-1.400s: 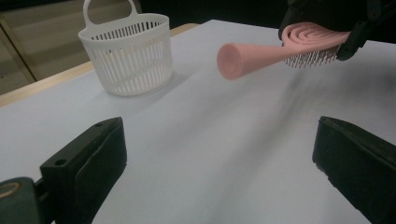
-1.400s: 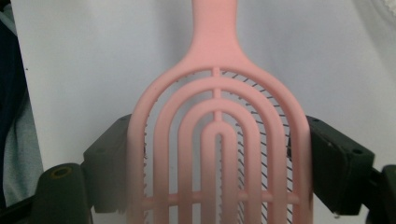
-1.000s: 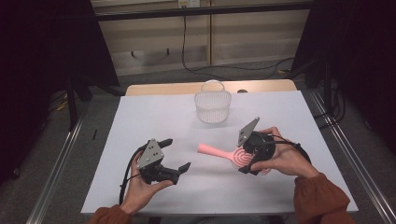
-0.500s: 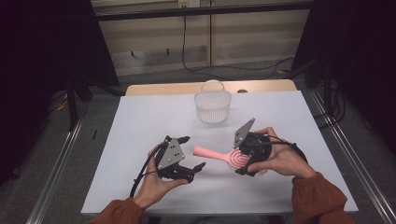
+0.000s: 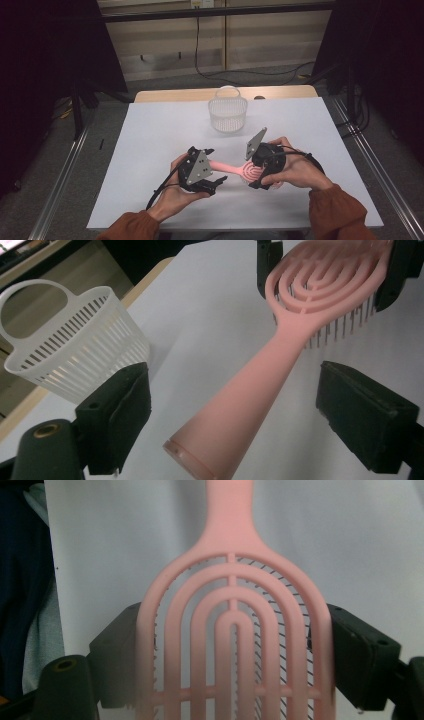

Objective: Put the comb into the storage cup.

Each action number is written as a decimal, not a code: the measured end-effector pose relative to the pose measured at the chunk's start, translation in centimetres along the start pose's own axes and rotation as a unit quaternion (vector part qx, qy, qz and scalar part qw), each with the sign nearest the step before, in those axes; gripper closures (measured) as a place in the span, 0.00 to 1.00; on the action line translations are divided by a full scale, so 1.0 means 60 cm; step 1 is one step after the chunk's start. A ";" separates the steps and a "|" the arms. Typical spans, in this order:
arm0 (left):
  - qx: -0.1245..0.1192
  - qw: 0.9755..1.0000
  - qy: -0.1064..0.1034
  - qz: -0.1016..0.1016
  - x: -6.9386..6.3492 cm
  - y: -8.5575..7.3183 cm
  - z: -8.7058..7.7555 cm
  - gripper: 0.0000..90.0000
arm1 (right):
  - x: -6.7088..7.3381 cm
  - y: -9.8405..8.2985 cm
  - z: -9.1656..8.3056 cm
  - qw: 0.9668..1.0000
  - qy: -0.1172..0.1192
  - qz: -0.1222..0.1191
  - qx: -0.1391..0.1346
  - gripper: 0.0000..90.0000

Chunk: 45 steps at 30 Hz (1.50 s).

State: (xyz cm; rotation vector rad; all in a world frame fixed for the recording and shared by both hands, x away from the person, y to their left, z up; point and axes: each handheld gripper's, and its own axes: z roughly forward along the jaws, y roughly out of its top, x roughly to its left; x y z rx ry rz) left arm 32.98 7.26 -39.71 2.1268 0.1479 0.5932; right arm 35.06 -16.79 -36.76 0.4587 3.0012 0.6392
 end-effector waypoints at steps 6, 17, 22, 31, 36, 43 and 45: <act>0.014 0.999 0.009 0.038 -0.011 0.011 0.012 0.20 | 0.000 0.003 0.003 1.000 0.003 0.005 0.006 0.22; 0.041 0.995 0.033 0.085 -0.014 0.011 0.030 0.34 | -0.014 0.023 0.008 1.000 0.011 0.018 0.018 0.22; 0.055 0.992 0.048 0.106 -0.019 0.012 0.038 0.42 | -0.015 0.039 0.007 1.000 0.012 0.013 0.022 0.22; 0.080 0.986 0.056 0.136 -0.029 0.012 0.044 0.57 | -0.018 0.056 0.013 0.999 0.020 0.008 0.025 0.22; 0.084 0.983 0.071 0.149 -0.033 0.015 0.044 0.62 | -0.018 0.060 0.013 1.000 0.016 0.010 0.023 0.22; 0.084 0.978 0.082 0.174 -0.041 0.017 0.045 0.70 | -0.024 0.065 0.011 0.999 0.024 0.017 0.024 0.22; 0.085 0.976 0.085 0.182 -0.043 0.017 0.046 0.72 | -0.026 0.068 0.012 0.999 0.028 0.018 0.025 0.22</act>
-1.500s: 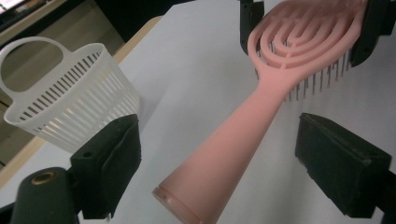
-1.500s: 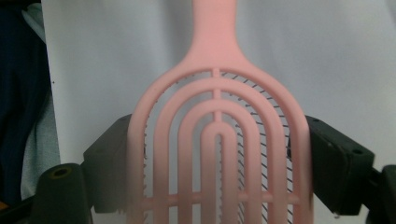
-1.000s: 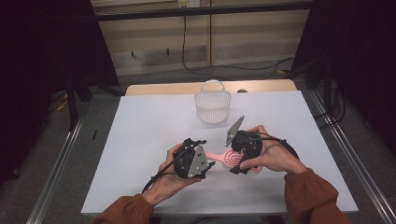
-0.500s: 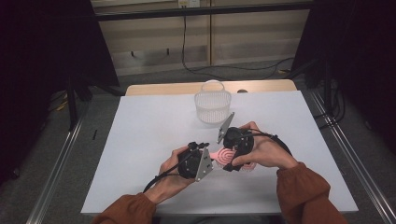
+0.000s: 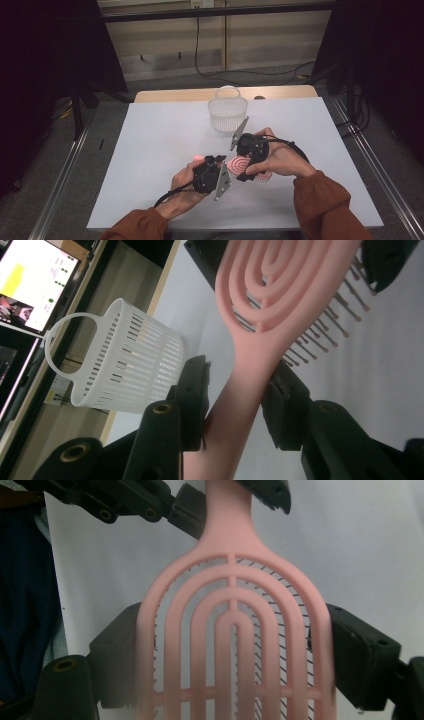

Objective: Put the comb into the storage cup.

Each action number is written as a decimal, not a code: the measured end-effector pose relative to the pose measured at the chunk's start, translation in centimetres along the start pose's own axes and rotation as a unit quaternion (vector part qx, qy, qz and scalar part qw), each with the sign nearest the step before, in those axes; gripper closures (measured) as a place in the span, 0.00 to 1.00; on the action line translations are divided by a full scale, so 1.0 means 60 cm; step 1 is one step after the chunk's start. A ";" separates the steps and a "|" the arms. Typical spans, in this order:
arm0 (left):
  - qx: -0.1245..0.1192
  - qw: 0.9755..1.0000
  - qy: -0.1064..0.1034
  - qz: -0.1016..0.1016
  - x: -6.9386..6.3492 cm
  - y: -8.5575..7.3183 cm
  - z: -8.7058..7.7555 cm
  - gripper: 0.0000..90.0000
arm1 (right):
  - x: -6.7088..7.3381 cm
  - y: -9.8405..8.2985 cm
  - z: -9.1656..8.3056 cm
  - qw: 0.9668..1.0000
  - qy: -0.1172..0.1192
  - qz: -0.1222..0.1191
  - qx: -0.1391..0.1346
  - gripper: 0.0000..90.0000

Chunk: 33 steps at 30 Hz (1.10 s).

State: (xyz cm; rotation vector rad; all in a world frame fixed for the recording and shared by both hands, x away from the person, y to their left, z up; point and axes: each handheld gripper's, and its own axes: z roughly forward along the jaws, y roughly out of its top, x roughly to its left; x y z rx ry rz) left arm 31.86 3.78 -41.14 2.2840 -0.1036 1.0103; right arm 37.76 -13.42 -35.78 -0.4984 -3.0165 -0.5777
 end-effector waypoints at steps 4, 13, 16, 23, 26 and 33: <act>0.007 0.999 0.018 0.028 -0.005 0.003 0.001 0.75 | -0.002 0.005 0.001 1.000 0.000 -0.001 0.004 0.22; 0.010 0.997 0.044 0.071 -0.020 0.009 0.004 0.79 | -0.006 0.007 -0.001 1.000 0.005 0.004 0.004 0.22; 0.015 0.996 0.041 0.073 -0.023 0.009 0.006 0.81 | -0.006 0.008 0.000 1.000 0.006 0.006 0.006 0.22; 0.018 0.995 0.052 0.088 -0.028 0.008 0.015 0.81 | -0.009 0.008 0.001 1.000 0.007 0.004 0.004 0.22; 0.026 0.993 0.057 0.104 -0.031 0.010 0.016 0.83 | -0.007 0.010 0.002 1.000 0.009 0.003 0.007 0.22; 0.036 0.992 0.047 0.114 -0.036 0.011 0.017 0.86 | -0.010 0.011 0.006 1.000 0.019 0.002 0.008 0.21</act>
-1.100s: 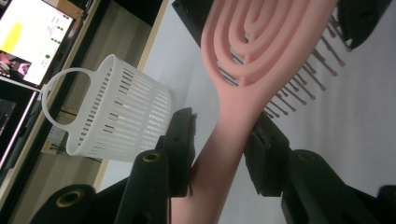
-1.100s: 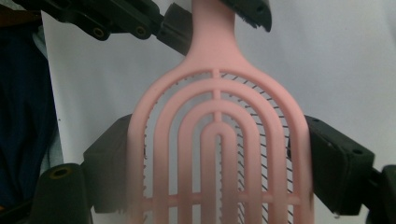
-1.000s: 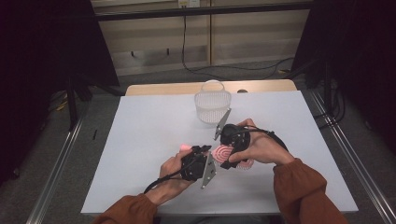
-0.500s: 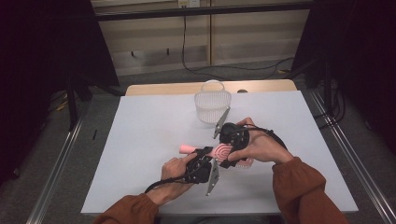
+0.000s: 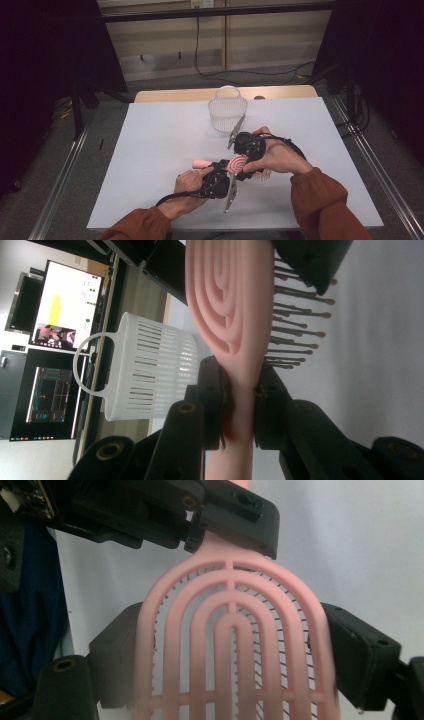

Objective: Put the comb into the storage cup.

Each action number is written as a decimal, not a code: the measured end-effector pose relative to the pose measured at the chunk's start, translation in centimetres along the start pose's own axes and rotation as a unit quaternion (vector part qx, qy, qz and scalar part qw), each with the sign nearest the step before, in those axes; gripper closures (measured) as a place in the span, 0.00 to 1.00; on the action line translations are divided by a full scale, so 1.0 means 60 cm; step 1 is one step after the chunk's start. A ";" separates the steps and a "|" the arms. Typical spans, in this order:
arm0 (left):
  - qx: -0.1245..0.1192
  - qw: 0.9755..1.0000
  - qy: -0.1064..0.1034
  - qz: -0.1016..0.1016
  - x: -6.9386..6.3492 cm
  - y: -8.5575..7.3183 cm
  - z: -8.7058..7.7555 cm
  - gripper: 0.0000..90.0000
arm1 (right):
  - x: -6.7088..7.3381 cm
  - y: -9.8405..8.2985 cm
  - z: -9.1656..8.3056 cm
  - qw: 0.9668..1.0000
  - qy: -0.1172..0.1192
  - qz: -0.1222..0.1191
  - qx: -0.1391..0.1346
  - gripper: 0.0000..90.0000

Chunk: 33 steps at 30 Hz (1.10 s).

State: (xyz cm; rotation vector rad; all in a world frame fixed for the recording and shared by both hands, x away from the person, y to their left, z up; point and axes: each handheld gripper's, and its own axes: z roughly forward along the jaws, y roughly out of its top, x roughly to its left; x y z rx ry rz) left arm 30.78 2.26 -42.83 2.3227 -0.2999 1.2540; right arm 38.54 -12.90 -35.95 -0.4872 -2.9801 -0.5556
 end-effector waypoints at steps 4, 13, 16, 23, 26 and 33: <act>0.007 1.000 -0.007 -0.012 0.001 0.000 0.001 0.87 | 0.000 0.002 -0.001 1.000 -0.002 0.001 0.001 0.21; 0.014 1.000 0.006 -0.025 0.001 -0.002 0.006 0.87 | -0.003 0.011 -0.002 1.000 -0.010 -0.001 0.001 0.22; 0.027 0.999 0.013 -0.020 0.000 -0.001 0.006 0.87 | -0.002 0.016 -0.003 1.000 -0.012 0.001 0.004 0.22; 0.033 0.999 0.007 -0.025 0.000 -0.001 0.009 0.87 | -0.004 0.017 0.000 1.000 -0.010 0.006 0.006 0.22; 0.034 0.999 0.004 -0.030 -0.001 0.000 0.008 0.88 | -0.008 0.018 0.001 1.000 0.000 0.009 0.007 0.21; 0.026 0.998 -0.010 -0.058 0.005 -0.004 0.008 0.89 | -0.011 0.014 -0.002 1.000 0.007 0.013 -0.003 0.19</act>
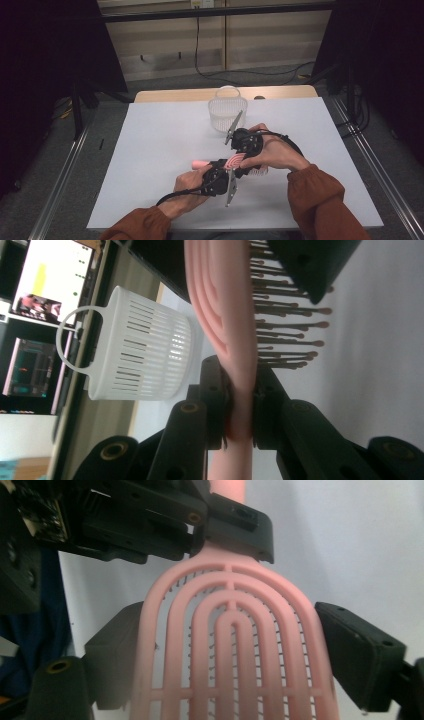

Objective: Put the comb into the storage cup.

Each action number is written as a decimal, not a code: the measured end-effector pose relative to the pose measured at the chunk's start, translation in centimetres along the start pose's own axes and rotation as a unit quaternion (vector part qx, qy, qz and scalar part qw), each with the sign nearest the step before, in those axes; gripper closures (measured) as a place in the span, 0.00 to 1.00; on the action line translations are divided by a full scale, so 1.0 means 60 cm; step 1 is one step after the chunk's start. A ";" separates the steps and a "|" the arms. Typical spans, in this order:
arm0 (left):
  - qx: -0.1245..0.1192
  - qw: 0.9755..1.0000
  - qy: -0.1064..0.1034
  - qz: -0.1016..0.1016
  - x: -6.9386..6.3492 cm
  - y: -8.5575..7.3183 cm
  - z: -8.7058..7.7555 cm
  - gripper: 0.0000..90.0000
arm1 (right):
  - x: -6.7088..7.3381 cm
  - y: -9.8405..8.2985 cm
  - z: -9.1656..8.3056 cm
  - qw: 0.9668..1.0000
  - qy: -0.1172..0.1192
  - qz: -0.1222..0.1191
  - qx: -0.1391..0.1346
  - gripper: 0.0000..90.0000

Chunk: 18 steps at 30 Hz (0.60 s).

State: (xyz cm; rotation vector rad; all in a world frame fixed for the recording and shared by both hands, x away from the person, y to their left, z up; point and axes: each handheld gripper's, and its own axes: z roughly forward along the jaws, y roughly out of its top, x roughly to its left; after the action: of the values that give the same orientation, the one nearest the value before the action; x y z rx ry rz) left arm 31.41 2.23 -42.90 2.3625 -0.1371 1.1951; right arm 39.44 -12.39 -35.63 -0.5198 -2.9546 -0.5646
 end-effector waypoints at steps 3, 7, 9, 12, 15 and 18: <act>0.005 1.000 -0.006 -0.012 0.005 -0.003 0.001 0.89 | 0.000 -0.003 -0.006 1.000 -0.013 -0.005 -0.008 0.15; -0.005 0.998 -0.020 -0.055 0.015 -0.008 0.003 0.89 | 0.005 -0.005 -0.017 0.999 -0.029 -0.003 -0.023 0.10; -0.003 0.998 -0.020 -0.063 0.020 -0.010 0.001 0.89 | 0.008 -0.007 -0.021 0.999 -0.039 -0.004 -0.036 0.08; 0.003 0.998 -0.022 -0.057 0.023 -0.013 0.000 0.89 | 0.007 -0.011 -0.026 0.998 -0.046 -0.001 -0.042 0.07; 0.003 0.998 -0.027 -0.061 0.024 -0.013 0.001 0.89 | 0.007 -0.014 -0.034 0.997 -0.053 -0.004 -0.054 0.05; 0.001 0.997 -0.029 -0.069 0.026 -0.016 0.001 0.89 | 0.009 -0.017 -0.045 0.995 -0.067 -0.010 -0.076 0.06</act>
State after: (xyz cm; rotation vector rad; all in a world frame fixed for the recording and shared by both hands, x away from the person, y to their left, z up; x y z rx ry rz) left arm 32.69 3.20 -42.08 2.3670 0.0076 1.0633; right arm 38.65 -14.14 -33.43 -0.5634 -3.0616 -0.7915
